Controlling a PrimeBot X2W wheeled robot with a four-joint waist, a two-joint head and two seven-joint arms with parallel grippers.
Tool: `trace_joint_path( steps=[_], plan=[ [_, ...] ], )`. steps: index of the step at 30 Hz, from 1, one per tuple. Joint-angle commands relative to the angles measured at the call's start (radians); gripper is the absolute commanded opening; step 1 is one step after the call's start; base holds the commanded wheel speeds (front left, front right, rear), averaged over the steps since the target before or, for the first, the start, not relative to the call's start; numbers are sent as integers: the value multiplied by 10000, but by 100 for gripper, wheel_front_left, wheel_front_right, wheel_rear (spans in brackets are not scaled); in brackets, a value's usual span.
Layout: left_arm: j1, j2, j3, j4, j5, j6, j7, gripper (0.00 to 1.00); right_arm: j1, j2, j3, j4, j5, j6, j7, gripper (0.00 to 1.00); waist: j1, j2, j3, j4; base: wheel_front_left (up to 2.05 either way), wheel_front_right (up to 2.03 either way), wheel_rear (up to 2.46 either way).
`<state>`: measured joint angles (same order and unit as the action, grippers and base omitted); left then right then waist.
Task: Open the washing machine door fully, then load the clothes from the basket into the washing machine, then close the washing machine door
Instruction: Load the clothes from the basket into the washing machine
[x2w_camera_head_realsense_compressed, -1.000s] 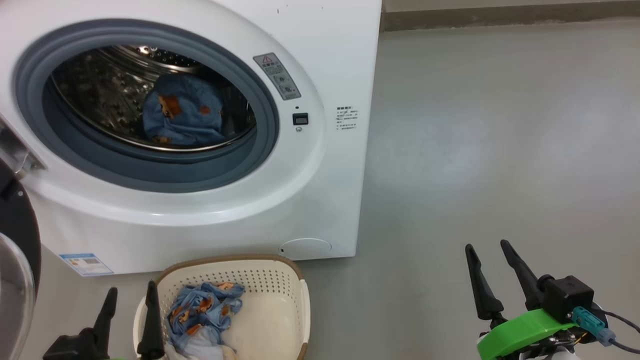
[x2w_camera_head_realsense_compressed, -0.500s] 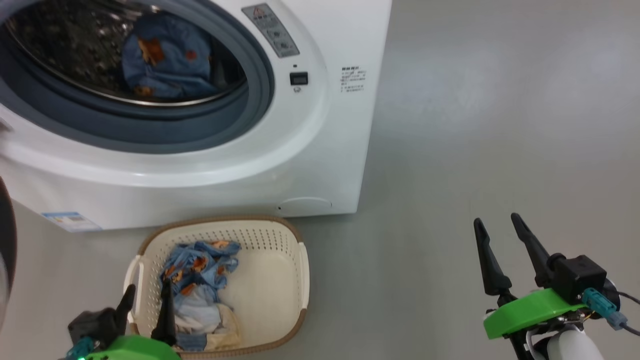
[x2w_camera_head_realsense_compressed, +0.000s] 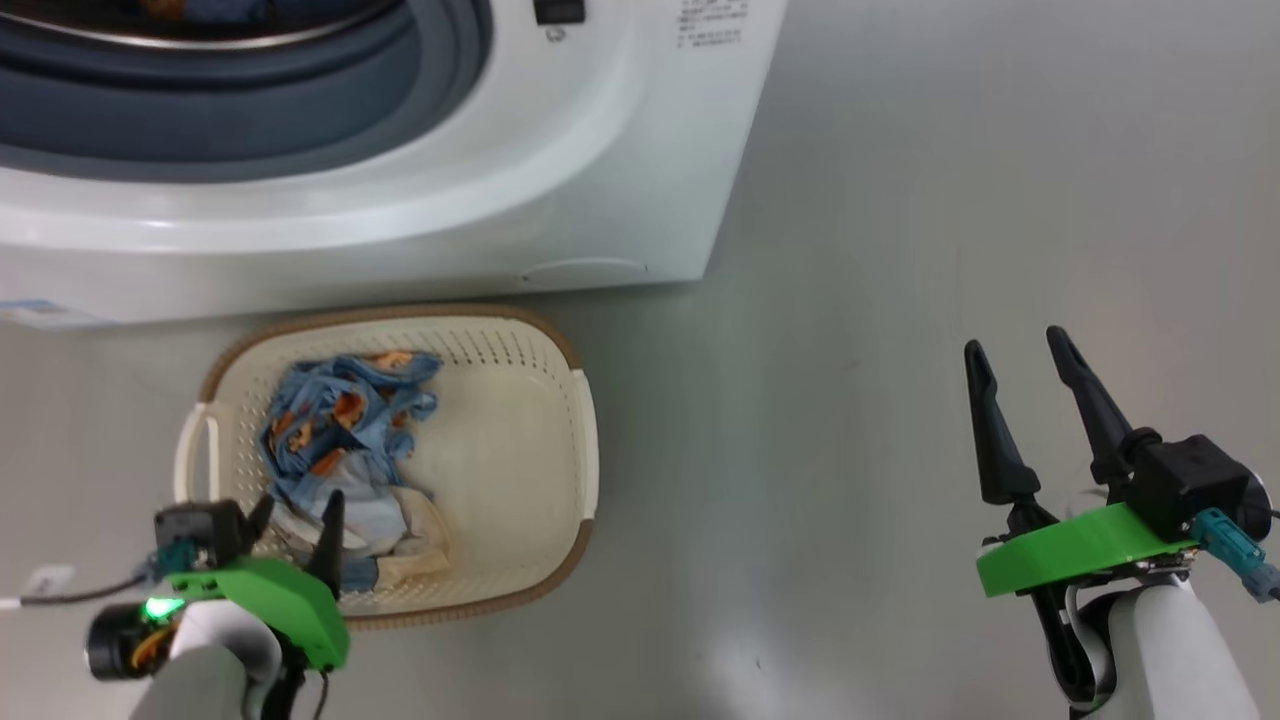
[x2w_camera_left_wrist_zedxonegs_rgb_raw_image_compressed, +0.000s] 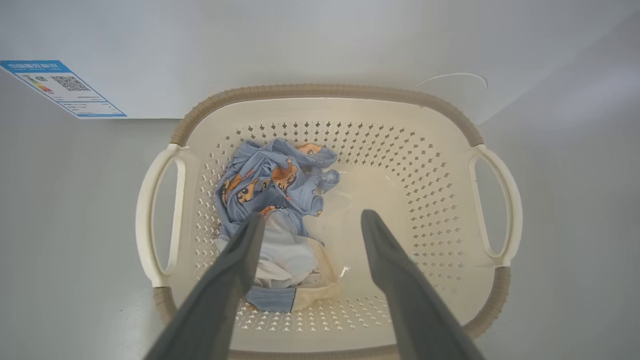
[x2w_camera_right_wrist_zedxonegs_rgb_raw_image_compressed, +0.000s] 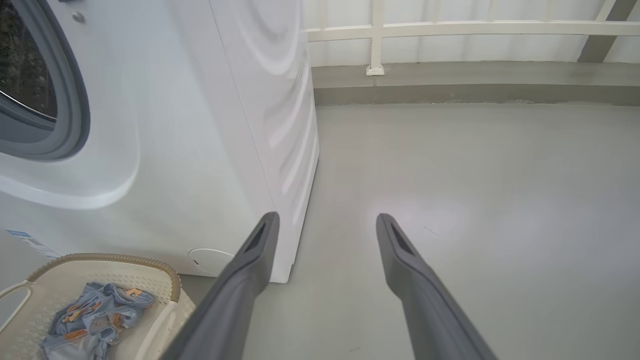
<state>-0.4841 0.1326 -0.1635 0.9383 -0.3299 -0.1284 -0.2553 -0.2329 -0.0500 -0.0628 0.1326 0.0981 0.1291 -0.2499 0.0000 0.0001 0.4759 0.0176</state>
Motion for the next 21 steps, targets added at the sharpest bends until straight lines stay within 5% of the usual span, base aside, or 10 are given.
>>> trace_joint_path(
  steps=[1,10,21],
  plan=[
    [-245,484,185,113,62,-23,-65,100,-88,-3,221,-295,-71,16,-118,100,0,-1,1143,-341,0,0,0],
    [-2146,946,-73,2601,-179,-23,508,100,-365,-3,215,-667,82,16,-118,100,0,-1,2525,-876,0,0,0],
    [-3651,1584,-181,3336,-332,-10,1179,100,-407,-3,177,-1246,151,16,-118,100,0,-1,4011,-1392,0,0,0]
  ],
)
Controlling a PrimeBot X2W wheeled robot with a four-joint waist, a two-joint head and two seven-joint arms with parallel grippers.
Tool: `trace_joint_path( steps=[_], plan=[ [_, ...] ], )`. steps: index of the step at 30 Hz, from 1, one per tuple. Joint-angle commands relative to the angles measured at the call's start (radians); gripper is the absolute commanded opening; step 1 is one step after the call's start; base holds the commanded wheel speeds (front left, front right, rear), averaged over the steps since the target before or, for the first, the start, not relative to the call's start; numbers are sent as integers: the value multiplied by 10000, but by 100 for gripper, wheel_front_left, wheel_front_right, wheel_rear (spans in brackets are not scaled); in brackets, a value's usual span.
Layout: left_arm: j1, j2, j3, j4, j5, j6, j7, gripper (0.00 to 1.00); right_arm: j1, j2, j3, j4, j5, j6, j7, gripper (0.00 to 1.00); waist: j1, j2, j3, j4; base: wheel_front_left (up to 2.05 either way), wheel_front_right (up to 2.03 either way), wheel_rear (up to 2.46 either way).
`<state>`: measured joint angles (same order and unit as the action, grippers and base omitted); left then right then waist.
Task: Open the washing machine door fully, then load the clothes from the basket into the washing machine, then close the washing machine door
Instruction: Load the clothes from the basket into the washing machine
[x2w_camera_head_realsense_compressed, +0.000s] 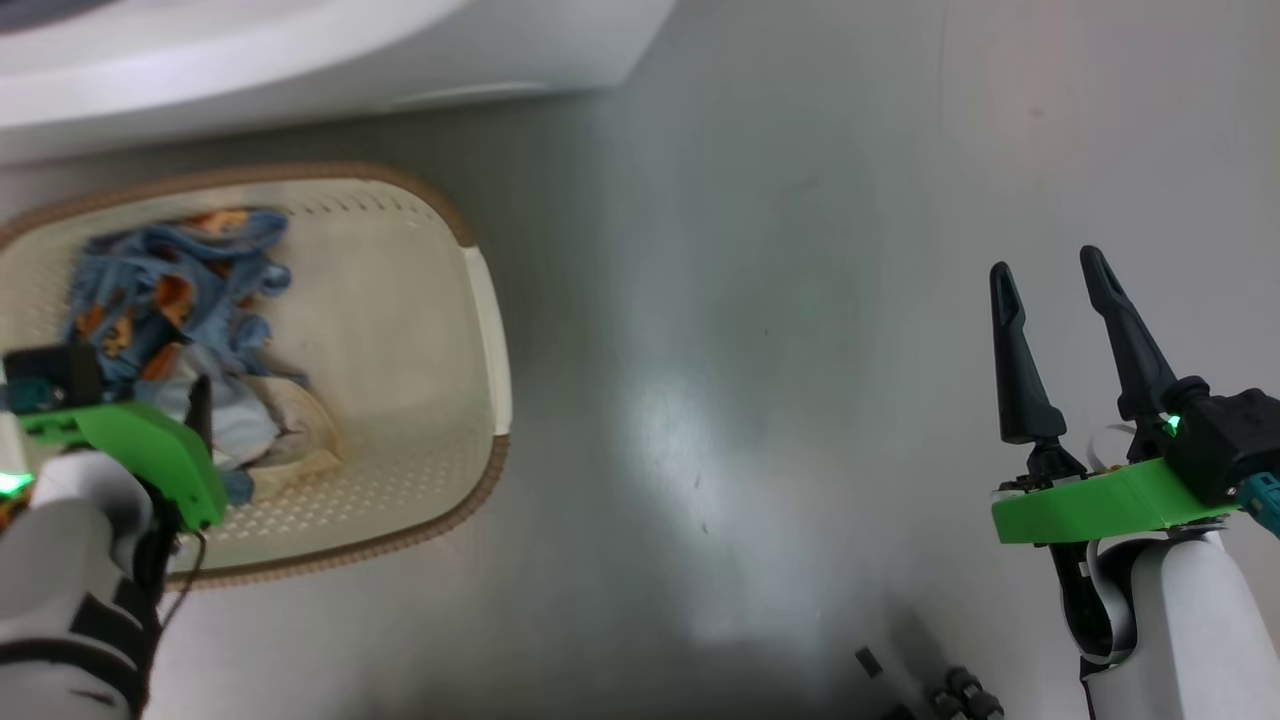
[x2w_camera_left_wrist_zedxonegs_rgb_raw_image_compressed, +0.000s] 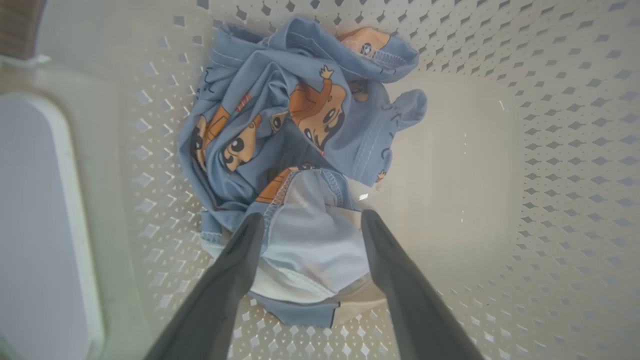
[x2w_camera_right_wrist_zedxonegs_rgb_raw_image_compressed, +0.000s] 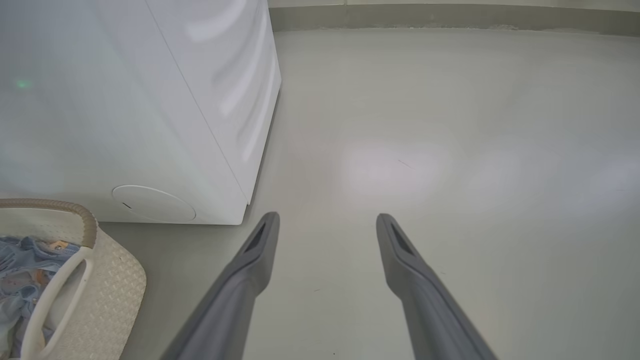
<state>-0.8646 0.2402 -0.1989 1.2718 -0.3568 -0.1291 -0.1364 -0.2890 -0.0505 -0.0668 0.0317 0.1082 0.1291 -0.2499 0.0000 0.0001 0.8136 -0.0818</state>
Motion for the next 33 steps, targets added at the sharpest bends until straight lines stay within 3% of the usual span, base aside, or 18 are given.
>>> trace_joint_path(
  steps=[1,11,33],
  plan=[
    [31,554,168,25,-69,14,38,100,156,3,216,-288,47,16,-118,100,0,-1,747,-423,0,0,0],
    [-589,784,58,160,-97,518,617,100,310,3,281,-607,-15,16,-118,100,0,-1,1289,-621,0,0,0],
    [-843,501,-1,188,-463,899,1057,100,839,3,109,-1063,-328,16,-118,100,0,-1,1515,-436,0,0,0]
  ],
)
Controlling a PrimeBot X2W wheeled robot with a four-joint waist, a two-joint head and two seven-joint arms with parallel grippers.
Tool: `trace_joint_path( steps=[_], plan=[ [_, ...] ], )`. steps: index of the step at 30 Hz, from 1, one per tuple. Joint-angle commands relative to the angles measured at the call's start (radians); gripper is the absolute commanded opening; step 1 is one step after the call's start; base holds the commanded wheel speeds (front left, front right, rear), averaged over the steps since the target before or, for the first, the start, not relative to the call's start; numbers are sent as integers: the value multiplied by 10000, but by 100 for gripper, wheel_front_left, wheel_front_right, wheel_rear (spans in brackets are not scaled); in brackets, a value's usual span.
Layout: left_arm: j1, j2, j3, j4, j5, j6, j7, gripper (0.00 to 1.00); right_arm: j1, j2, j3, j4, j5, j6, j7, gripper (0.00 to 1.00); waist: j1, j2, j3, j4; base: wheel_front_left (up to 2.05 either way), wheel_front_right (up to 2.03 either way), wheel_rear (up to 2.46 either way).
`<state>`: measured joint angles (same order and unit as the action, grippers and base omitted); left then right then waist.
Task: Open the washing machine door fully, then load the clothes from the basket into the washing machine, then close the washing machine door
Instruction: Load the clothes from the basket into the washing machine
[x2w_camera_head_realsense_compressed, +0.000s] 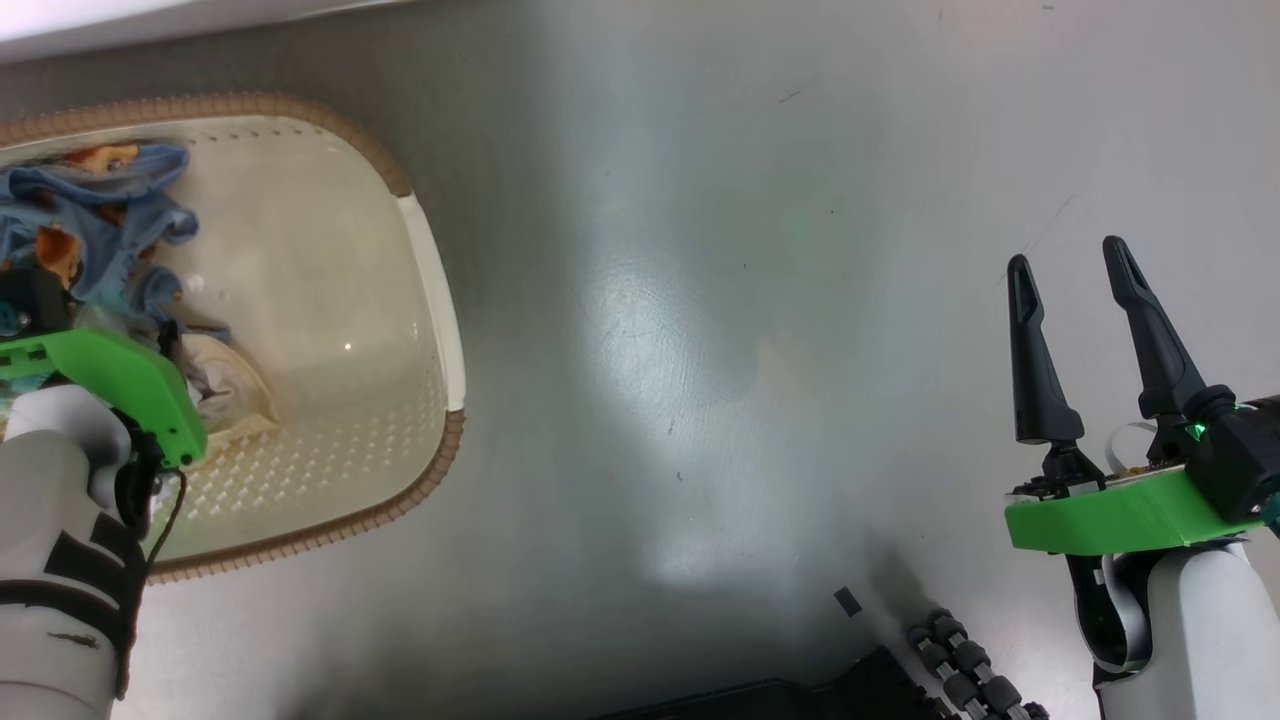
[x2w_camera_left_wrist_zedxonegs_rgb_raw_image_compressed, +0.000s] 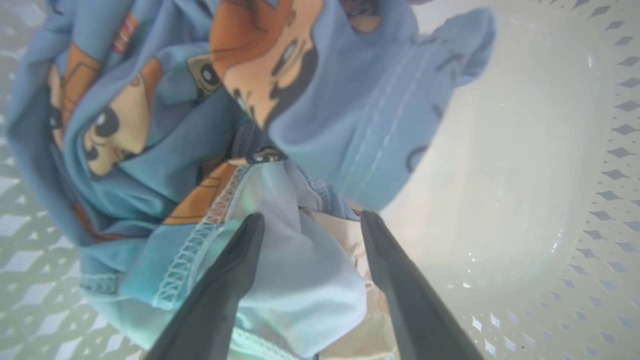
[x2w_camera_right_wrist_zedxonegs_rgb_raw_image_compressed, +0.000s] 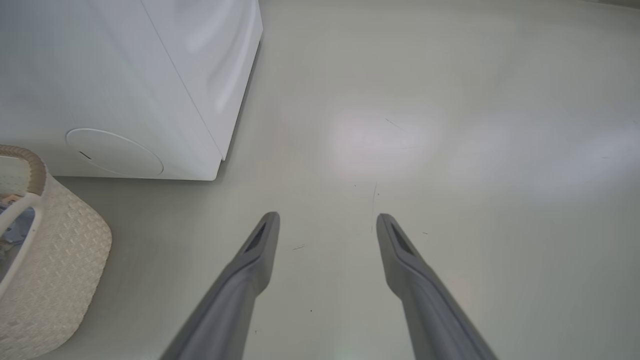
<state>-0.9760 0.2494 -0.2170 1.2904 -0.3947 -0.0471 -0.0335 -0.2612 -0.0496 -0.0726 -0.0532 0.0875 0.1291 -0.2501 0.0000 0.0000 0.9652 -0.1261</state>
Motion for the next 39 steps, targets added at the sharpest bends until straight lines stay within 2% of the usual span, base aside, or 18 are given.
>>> trace_joint_path(
  steps=[1,2,3,24,32,39],
  plan=[
    [281,394,178,2,-108,54,46,100,561,-6,164,-212,-128,16,-117,100,0,0,-3,14,0,0,0],
    [282,383,169,2,-126,15,47,71,560,-6,160,-211,-134,16,-117,100,0,0,-4,22,0,0,0],
    [291,365,159,3,-167,-47,42,0,549,-6,163,-207,-158,16,-117,100,0,0,-8,31,0,0,0],
    [634,632,104,3,-471,-133,-203,0,-170,-6,504,120,163,16,-117,100,0,0,-658,-270,0,0,0],
    [1158,658,36,3,-529,-181,-922,0,-314,-6,525,384,229,16,-117,100,0,0,-1435,-315,0,0,0],
    [1508,435,-6,4,-648,-391,-1721,0,-301,-6,531,625,190,16,-117,100,0,0,-2208,-120,0,0,0]
  ],
)
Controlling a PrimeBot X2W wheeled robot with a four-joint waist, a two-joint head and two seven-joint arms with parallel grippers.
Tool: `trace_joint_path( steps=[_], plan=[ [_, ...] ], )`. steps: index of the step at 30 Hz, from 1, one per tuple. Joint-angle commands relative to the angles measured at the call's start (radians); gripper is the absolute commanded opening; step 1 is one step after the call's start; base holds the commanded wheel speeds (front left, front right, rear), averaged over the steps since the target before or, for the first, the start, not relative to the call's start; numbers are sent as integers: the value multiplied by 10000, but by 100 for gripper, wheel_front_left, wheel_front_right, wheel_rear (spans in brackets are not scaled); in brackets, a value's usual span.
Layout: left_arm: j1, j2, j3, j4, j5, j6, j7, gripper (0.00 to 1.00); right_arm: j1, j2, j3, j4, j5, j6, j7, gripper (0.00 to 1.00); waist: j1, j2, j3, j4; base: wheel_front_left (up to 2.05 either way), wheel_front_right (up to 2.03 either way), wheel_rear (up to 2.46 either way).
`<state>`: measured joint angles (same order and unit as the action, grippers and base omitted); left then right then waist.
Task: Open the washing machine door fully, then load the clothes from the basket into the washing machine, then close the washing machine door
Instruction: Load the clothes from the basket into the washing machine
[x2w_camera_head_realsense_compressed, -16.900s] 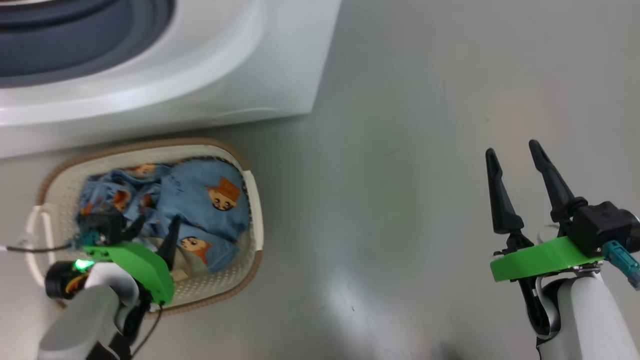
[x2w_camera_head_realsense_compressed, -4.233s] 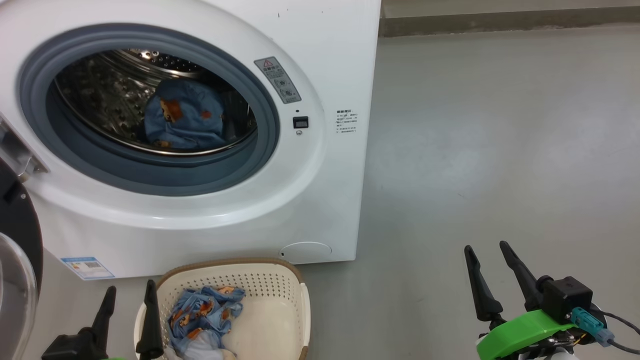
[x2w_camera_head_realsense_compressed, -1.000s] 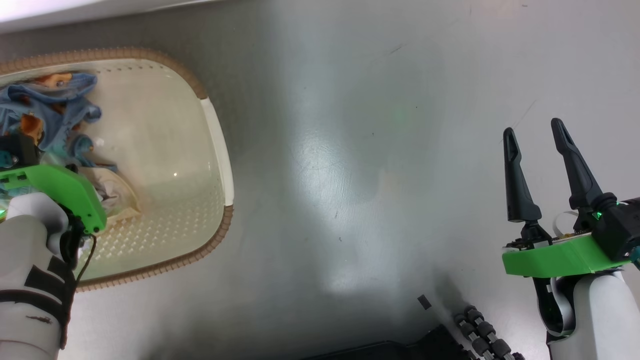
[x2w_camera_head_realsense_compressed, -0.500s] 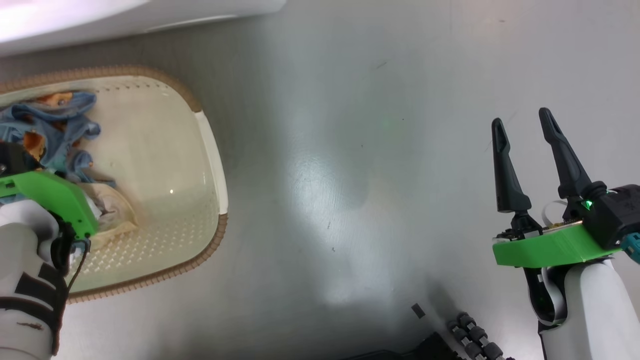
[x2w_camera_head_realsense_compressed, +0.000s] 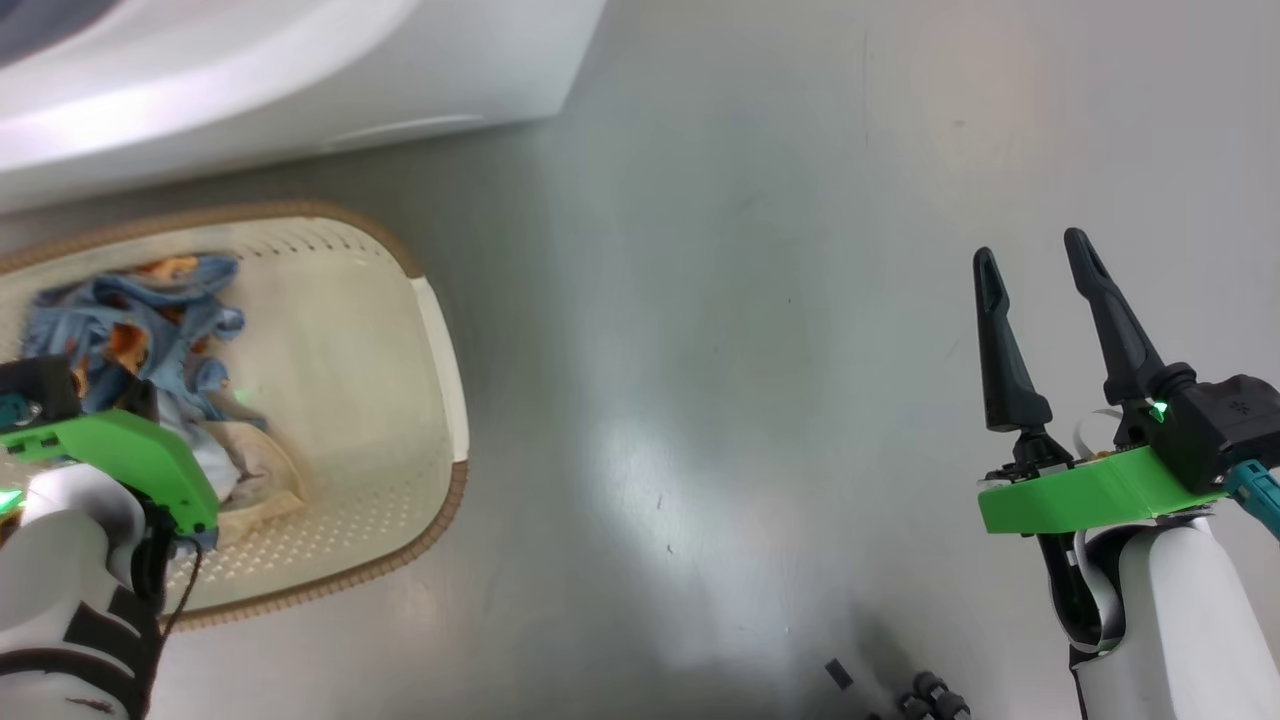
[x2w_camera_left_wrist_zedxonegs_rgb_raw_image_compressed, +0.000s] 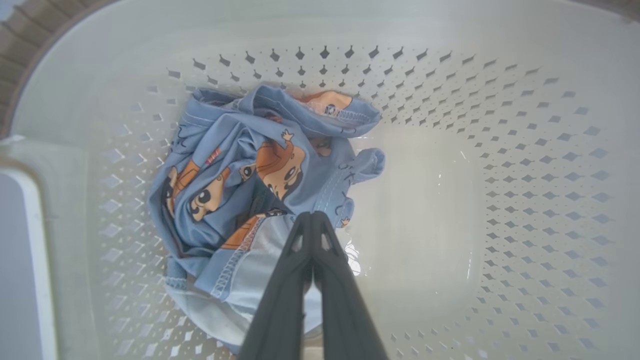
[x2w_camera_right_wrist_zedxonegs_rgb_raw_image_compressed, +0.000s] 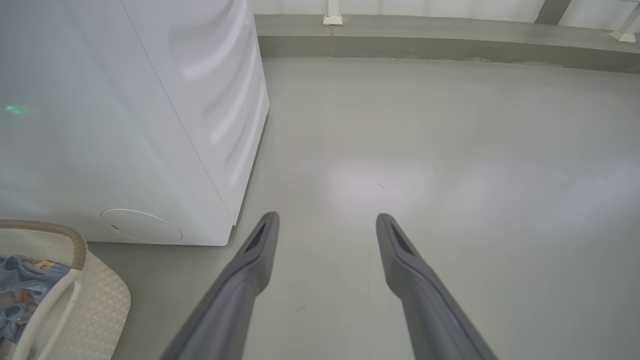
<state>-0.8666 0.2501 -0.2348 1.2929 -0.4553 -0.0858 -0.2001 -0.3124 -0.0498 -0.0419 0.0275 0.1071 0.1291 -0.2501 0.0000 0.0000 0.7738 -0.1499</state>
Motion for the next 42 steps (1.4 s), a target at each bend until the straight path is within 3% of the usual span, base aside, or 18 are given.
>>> trace_joint_path(
  steps=[1,10,19,33,42],
  plan=[
    [434,395,175,-22,-65,-39,-163,0,206,-4,229,-145,-11,16,-117,100,0,0,-398,157,0,0,0],
    [904,296,165,-518,-54,-209,-605,0,215,-4,329,208,-59,16,-117,100,0,0,-1324,497,0,0,0],
    [2394,166,778,-3222,420,-224,-614,0,305,-4,396,594,-77,16,-117,100,0,0,-2532,836,0,0,0],
    [5254,-723,2122,-7417,1305,-426,-616,0,848,-4,600,997,-42,16,-117,100,0,0,-4583,1389,0,0,0],
    [7023,-1274,2552,-9244,1778,-446,-616,0,1477,-4,711,1114,123,16,-117,100,0,0,-5967,1528,0,0,0]
  ],
)
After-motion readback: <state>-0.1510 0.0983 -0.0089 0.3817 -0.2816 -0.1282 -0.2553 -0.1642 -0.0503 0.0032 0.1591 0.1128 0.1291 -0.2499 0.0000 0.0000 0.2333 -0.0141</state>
